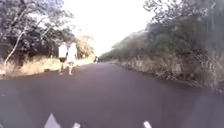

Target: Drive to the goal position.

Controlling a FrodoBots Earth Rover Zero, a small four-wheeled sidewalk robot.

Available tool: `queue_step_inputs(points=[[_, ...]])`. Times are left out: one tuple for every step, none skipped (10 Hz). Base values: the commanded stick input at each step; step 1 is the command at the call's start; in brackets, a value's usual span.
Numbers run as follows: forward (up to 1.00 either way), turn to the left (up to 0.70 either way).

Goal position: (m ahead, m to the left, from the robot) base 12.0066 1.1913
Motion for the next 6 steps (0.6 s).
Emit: queue_step_inputs(points=[[0.85, 0.0], [0.85, 0.0], [0.85, 0.0], [0.85, 0.0], [0.85, 0.0], [0.85, 0.0]])
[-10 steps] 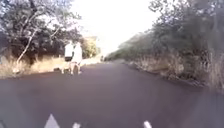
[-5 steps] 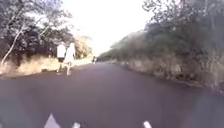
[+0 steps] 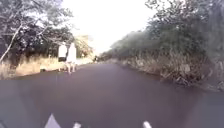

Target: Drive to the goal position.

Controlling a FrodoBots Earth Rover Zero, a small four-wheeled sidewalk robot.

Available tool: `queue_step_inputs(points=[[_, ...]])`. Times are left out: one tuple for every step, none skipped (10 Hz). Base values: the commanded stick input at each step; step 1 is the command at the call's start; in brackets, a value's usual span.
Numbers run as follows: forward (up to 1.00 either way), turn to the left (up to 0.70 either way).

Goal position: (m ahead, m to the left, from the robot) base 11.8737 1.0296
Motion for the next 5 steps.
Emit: queue_step_inputs(points=[[0.85, 0.0], [0.85, 0.0], [0.85, 0.0], [0.85, 0.0], [0.85, 0.0]])
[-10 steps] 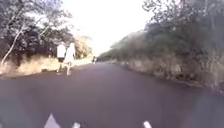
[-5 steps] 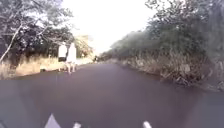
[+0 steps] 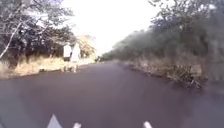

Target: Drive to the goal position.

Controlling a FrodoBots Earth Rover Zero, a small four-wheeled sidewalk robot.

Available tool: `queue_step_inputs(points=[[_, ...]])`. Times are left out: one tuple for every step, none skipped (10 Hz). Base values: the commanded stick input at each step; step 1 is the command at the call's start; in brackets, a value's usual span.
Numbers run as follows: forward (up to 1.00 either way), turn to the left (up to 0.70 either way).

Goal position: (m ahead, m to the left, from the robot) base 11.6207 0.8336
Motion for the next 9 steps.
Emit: queue_step_inputs(points=[[0.85, 0.0], [0.85, 0.0], [0.85, 0.0], [0.85, 0.0], [0.85, 0.0], [0.85, 0.0], [0.85, 0.0], [0.85, 0.0], [0.85, 0.0]])
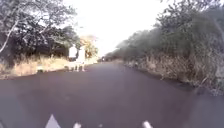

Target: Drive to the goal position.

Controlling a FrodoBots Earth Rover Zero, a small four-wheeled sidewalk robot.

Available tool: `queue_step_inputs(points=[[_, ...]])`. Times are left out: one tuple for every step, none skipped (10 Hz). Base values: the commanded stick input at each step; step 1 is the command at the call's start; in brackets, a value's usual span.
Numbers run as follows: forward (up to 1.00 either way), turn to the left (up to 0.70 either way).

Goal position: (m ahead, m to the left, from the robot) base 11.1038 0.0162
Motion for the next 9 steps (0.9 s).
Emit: queue_step_inputs(points=[[0.85, 0.0], [0.85, 0.0], [0.85, 0.0], [0.85, 0.0], [0.85, 0.0], [0.85, 0.0], [0.85, 0.0], [0.85, 0.0], [0.85, 0.0]])
